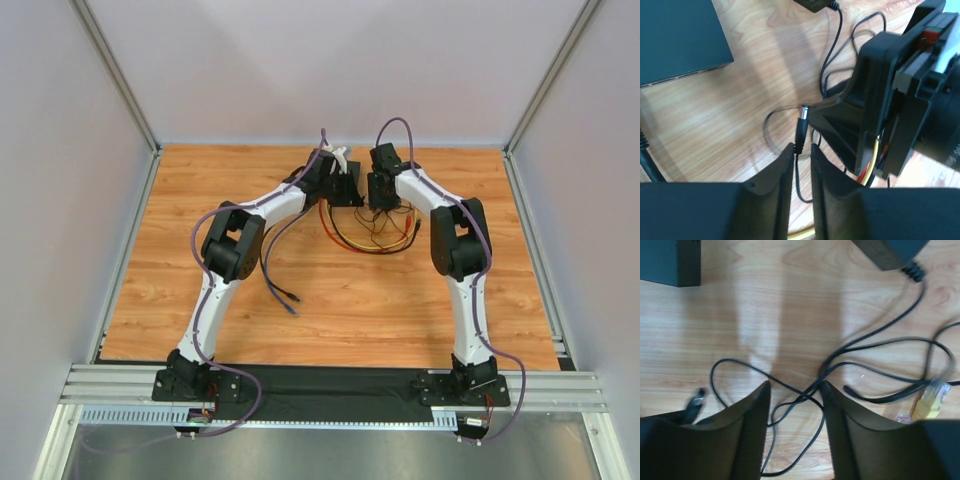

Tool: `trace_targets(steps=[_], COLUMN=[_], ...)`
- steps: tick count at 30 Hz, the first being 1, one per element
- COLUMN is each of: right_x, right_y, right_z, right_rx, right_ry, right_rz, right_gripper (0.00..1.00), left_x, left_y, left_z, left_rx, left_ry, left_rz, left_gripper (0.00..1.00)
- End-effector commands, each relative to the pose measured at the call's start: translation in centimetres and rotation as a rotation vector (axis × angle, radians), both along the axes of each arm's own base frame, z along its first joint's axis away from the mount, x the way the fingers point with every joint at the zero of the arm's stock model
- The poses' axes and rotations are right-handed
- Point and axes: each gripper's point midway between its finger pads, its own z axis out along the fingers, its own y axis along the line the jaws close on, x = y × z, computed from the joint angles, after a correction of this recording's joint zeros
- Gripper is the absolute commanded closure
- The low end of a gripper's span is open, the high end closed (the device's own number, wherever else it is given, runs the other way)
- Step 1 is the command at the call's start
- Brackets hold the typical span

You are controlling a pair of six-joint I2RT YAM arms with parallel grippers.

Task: Pull the plug from the switch port

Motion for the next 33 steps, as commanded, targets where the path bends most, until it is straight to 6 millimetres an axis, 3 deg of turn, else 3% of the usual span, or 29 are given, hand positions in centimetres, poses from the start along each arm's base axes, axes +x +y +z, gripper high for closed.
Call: trace_targets(steps=[1, 2, 4, 5, 6, 7, 8, 9, 10, 11, 12, 13, 14, 16, 17, 19, 21, 23, 28, 33], right_x=[-1.3, -0.8, 0.6, 1.4, 2.1, 2.8, 3.6, 4.1, 4.4, 4.4, 4.4, 4.3, 4.0, 3.5, 3.0, 2.2, 0.9, -0.8, -5.1, -7.7], right_y=[-1.5, -1.7, -2.3, -2.1, -3.0, -3.2, -3.0, -3.5, -3.7, -3.8, -4.1, -4.2, -4.6, -5.3, -6.5, -8.4, -11.1, -13.7, -17.7, -21.8], right_z=[-1.7, -1.2, 0.2, 2.0, 3.1, 4.5, 7.2, 8.5, 9.9, 12.6, 13.8, 15.1, 17.4, 19.8, 22.5, 24.8, 28.4, 30.4, 35.7, 38.1], right_rx=[-0.083, -0.073, -0.025, 0.031, 0.068, 0.1, 0.142, 0.154, 0.16, 0.169, 0.179, 0.187, 0.204, 0.199, 0.179, 0.149, 0.113, 0.056, -0.022, -0.13], right_ry=[0.064, 0.046, -0.009, -0.044, -0.065, -0.094, -0.147, -0.179, -0.208, -0.26, -0.287, -0.318, -0.375, -0.435, -0.498, -0.538, -0.602, -0.617, -0.703, -0.705], right_rz=[-0.082, -0.103, -0.132, -0.136, -0.176, -0.183, -0.182, -0.199, -0.2, -0.207, -0.224, -0.228, -0.239, -0.251, -0.287, -0.336, -0.4, -0.455, -0.545, -0.615], right_gripper=[0.61, 0.64, 0.8, 0.97, 1.0, 0.99, 1.0, 1.0, 1.0, 1.0, 1.0, 1.0, 1.0, 1.0, 1.0, 1.0, 1.0, 1.0, 1.0, 1.0], left_x=[0.1, -0.1, -0.3, -0.2, -0.3, -0.1, -0.2, -0.1, -0.3, -0.1, 0.1, -0.1, 0.1, 0.0, 0.0, -0.2, -0.5, -0.8, -1.0, -1.2], left_y=[-0.4, -0.3, -0.2, -0.1, 0.0, 0.0, 0.5, 0.6, 0.9, 1.5, 1.7, 2.2, 2.6, 3.0, 3.2, 3.5, 3.3, 3.2, 3.1, 3.0], left_z=[1.1, 0.9, 1.7, 2.3, 2.6, 4.0, 3.9, 5.5, 5.2, 5.6, 7.2, 6.8, 7.3, 8.0, 8.0, 8.2, 8.5, 8.9, 9.1, 8.9], left_rx=[-0.044, -0.042, -0.048, -0.053, -0.053, -0.071, -0.066, -0.088, -0.086, -0.092, -0.116, -0.114, -0.121, -0.127, -0.119, -0.102, -0.112, -0.129, -0.15, -0.158], left_ry=[-0.024, -0.025, -0.061, -0.08, -0.089, -0.13, -0.138, -0.179, -0.177, -0.19, -0.226, -0.223, -0.232, -0.246, -0.249, -0.264, -0.272, -0.278, -0.277, -0.271], left_rz=[-0.016, -0.017, -0.029, -0.035, -0.042, -0.048, -0.049, -0.055, -0.054, -0.048, -0.046, -0.042, -0.036, -0.051, -0.053, -0.063, -0.081, -0.09, -0.093, -0.1], left_gripper=[0.72, 0.66, 0.56, 0.55, 0.54, 0.54, 0.53, 0.52, 0.5, 0.5, 0.49, 0.46, 0.46, 0.45, 0.45, 0.45, 0.44, 0.44, 0.44, 0.44])
